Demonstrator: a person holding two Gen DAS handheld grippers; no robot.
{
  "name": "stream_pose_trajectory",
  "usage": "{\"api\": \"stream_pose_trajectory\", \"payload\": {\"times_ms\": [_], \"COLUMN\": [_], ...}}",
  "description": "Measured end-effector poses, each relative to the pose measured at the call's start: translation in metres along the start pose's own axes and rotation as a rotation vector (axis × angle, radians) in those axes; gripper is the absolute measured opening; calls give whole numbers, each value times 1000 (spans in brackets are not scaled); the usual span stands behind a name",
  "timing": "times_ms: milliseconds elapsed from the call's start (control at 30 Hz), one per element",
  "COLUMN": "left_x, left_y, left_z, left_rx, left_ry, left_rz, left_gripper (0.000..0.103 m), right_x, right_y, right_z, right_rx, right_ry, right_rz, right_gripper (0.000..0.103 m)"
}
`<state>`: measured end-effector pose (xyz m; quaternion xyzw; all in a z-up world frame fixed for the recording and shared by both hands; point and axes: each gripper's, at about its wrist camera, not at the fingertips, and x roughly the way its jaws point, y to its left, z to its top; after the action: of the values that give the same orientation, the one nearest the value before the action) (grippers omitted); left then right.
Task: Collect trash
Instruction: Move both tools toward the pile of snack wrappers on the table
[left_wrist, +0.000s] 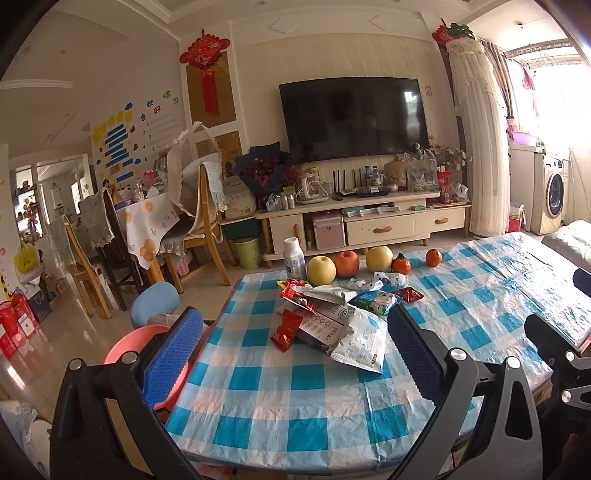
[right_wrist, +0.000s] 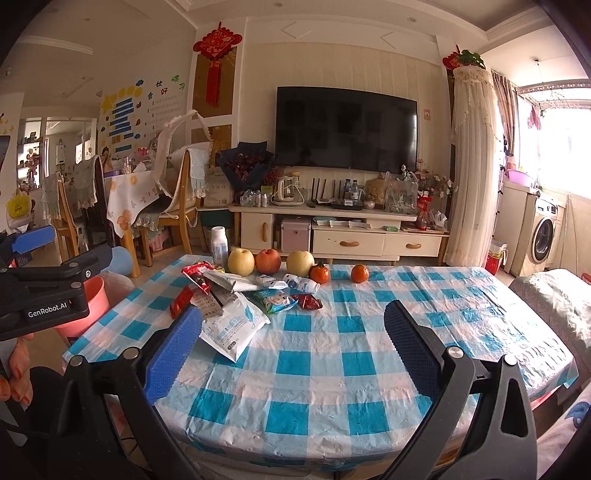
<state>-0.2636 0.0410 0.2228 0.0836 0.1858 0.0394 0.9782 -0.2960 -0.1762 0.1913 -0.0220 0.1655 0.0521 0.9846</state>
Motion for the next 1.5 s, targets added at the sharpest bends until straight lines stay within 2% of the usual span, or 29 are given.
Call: {"api": "stream_pose_trajectory", "payload": {"times_ms": [167,533,933,1233,1500], "left_x": [-2,24,53,82,110], "left_y": [2,2,6,9,14], "left_z": [2,-7,-28,-51,-71], "left_rx": [-9,-29,-59,-86,-94], "left_ry": [13,55,101,162,204], "left_rz": [2,14,18,12,-14], "left_gripper": [99,99,99,99,99], "right_x": [-2,2,30,64,102], "right_y": [2,1,2,-7,-7], "right_z": [-1,-4,-23,-49,-70], "right_rx": [-1,10,-23,11,24], "right_ry": [-22,-31,-19,63,216], "right_rz": [7,18,38,67,126], "right_gripper": [100,100,100,100,100]}}
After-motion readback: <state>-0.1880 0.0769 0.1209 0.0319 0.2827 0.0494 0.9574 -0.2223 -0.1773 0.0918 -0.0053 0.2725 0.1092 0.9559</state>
